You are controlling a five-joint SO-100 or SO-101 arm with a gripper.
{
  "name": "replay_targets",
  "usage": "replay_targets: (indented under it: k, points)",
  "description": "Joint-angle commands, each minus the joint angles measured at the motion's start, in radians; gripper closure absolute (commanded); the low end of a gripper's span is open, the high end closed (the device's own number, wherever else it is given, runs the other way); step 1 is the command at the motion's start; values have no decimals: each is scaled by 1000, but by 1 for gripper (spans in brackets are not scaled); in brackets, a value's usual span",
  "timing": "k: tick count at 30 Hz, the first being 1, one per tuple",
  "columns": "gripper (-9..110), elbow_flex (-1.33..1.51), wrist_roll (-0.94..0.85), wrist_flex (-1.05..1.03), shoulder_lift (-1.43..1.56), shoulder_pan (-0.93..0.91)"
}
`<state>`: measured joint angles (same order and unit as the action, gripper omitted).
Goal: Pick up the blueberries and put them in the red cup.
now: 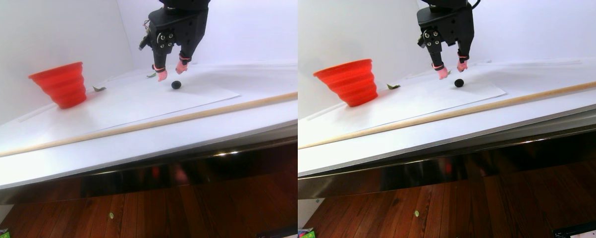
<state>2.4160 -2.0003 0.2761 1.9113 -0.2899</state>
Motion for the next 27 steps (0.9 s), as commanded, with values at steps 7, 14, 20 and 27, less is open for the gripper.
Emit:
replay_targets:
  k: [7,14,20,27]
  points:
    - [82,-84,-14,61,-41,-18]
    - [82,-95,-20,89,-83,-26]
    - [81,-104,-17,114,-120,-23]
    - [81,-135,-17,143,-184,-25]
